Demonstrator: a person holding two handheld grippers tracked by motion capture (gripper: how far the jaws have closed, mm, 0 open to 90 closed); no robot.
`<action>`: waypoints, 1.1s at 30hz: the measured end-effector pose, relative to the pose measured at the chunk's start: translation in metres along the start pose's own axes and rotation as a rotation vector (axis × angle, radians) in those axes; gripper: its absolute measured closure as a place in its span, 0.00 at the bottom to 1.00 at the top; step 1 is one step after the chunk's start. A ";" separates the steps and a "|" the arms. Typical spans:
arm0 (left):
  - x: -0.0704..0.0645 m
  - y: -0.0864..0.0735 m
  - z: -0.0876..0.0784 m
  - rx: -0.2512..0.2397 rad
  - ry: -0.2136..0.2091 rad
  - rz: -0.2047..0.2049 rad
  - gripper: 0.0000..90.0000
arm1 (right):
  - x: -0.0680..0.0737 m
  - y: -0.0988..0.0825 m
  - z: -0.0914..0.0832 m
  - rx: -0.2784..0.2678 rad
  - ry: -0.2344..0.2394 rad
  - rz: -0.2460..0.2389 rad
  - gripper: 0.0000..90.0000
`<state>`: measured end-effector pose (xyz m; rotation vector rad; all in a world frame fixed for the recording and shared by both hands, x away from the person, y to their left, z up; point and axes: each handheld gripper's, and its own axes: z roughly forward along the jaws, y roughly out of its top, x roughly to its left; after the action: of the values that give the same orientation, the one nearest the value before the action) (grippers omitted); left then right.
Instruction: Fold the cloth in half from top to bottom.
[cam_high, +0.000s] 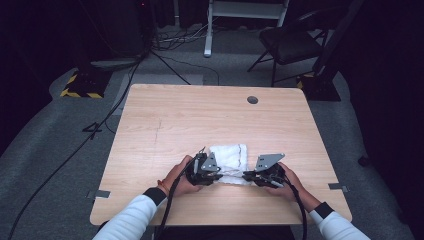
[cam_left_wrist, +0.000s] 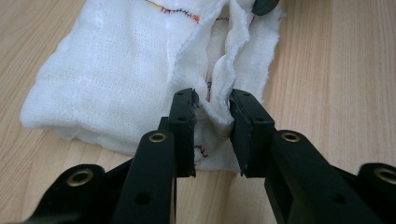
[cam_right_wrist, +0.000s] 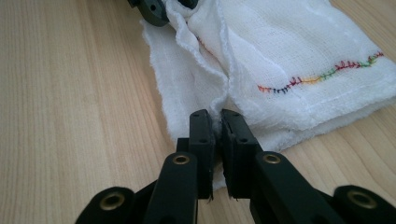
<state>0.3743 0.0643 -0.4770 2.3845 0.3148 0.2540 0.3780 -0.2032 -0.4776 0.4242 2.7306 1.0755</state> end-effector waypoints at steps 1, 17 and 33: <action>-0.001 -0.001 -0.001 0.003 -0.002 -0.002 0.83 | 0.001 0.000 0.000 0.000 0.001 0.000 0.93; -0.010 -0.011 -0.003 0.043 -0.034 -0.003 0.94 | 0.010 -0.013 -0.006 0.010 -0.016 0.013 0.90; -0.001 -0.023 -0.026 -0.043 0.015 -0.142 0.65 | 0.000 -0.017 -0.025 -0.035 -0.113 0.097 0.55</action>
<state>0.3628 0.0971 -0.4740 2.3068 0.4789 0.2098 0.3682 -0.2305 -0.4712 0.5987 2.6130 1.0856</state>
